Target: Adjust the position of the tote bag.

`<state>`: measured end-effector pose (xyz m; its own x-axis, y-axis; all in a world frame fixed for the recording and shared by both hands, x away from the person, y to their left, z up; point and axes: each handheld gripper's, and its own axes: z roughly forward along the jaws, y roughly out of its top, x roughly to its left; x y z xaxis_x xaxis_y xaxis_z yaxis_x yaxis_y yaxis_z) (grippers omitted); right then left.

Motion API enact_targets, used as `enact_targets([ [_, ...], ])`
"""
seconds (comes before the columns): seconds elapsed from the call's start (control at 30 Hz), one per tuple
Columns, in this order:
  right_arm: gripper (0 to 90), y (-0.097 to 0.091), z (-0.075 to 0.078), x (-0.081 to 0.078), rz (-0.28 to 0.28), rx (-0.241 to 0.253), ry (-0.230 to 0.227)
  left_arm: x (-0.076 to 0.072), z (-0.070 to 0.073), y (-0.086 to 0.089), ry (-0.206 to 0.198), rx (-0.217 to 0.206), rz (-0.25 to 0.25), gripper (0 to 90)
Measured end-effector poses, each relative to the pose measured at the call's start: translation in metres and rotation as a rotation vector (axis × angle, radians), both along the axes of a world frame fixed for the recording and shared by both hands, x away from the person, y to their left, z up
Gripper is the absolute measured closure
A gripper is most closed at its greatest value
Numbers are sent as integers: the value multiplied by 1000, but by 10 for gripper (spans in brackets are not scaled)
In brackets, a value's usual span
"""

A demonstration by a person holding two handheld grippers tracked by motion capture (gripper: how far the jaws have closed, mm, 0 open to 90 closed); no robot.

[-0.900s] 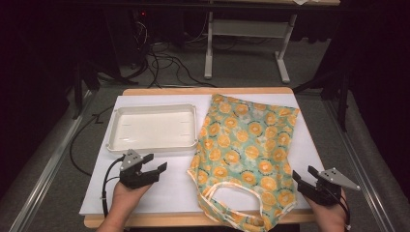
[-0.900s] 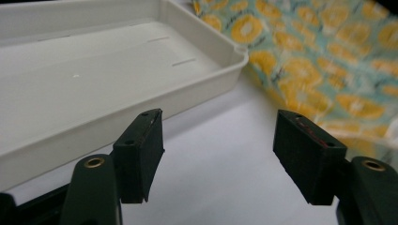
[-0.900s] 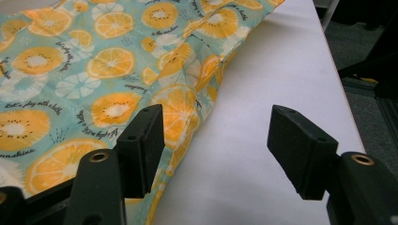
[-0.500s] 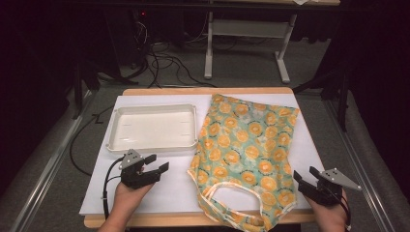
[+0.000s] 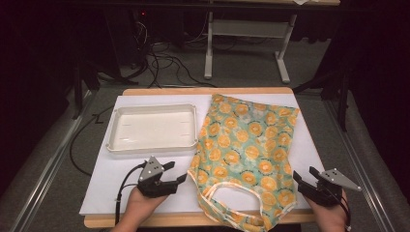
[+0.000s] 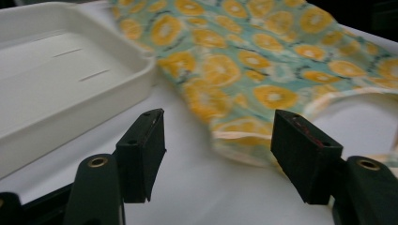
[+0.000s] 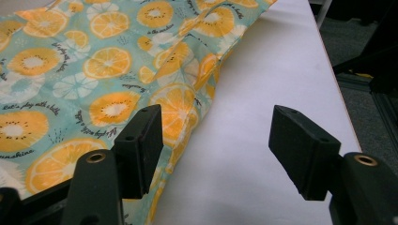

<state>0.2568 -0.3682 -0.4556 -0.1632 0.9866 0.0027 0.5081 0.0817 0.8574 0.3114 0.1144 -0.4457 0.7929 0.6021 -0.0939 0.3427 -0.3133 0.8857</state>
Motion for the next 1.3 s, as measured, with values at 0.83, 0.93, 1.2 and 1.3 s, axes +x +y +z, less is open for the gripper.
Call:
enact_targets([
  [0.83, 426, 8, 3, -2, 51, 7, -2, -9, -14, -39, -21, 211, -99, 900],
  [0.93, 482, 13, 2, 1, 72, 33, 18, -11, -9, -35, -31, 167, -93, 900],
  [1.2, 481, 27, -15, 31, 65, 67, 127, -20, 1, -30, -81, 109, -103, 900],
  [1.3, 649, 33, -21, 39, 53, 13, 167, -19, -1, -29, -76, 110, -104, 900],
])
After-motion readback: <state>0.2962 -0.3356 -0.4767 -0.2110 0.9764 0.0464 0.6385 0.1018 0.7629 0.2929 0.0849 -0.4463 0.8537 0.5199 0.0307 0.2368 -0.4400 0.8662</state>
